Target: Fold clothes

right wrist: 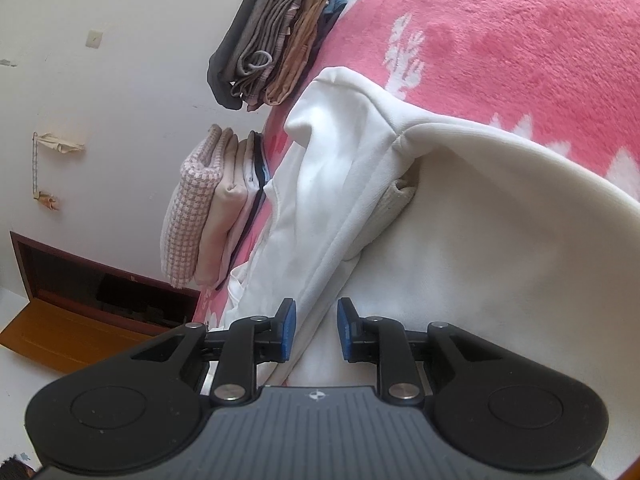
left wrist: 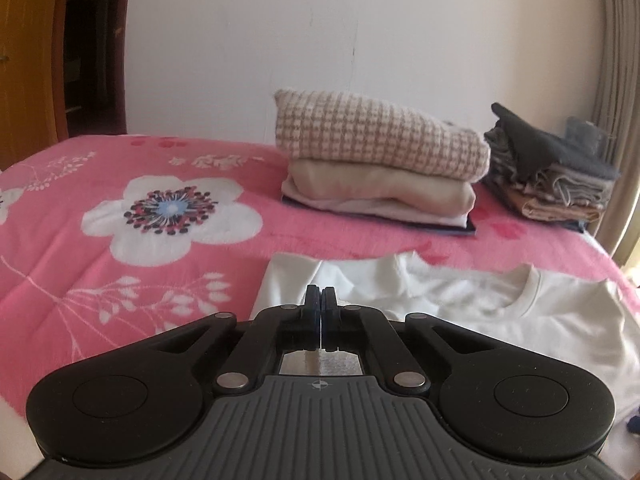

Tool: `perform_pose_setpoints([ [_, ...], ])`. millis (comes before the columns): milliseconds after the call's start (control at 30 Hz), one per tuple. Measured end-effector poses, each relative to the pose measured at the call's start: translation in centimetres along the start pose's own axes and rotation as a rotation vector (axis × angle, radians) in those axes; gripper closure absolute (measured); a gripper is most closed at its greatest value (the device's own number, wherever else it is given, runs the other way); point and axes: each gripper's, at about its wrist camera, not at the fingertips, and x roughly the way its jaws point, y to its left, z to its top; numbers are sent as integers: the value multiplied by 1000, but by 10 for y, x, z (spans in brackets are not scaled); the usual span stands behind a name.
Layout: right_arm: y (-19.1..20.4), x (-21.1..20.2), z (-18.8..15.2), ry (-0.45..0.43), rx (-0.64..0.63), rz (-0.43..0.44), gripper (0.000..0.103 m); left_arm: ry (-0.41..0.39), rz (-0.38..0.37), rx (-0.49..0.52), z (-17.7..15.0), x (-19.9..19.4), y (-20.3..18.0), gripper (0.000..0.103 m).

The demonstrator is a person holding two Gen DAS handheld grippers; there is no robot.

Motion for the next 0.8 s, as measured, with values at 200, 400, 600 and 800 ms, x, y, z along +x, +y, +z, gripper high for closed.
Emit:
perform_pose_setpoints([
  [200,0,0,1,0,6,0,79,56,70,26,0,12,9,103],
  [400,0,1,0,1,7,-1,79,174,53,26,-15,28,23,102],
  [600,0,1,0,0,9,-2,79,88,-1,17,-24,-1,28,92],
  [800,-1,2,-1,0,4,-6,79,46,-94,667,-61,-27,-41,83],
])
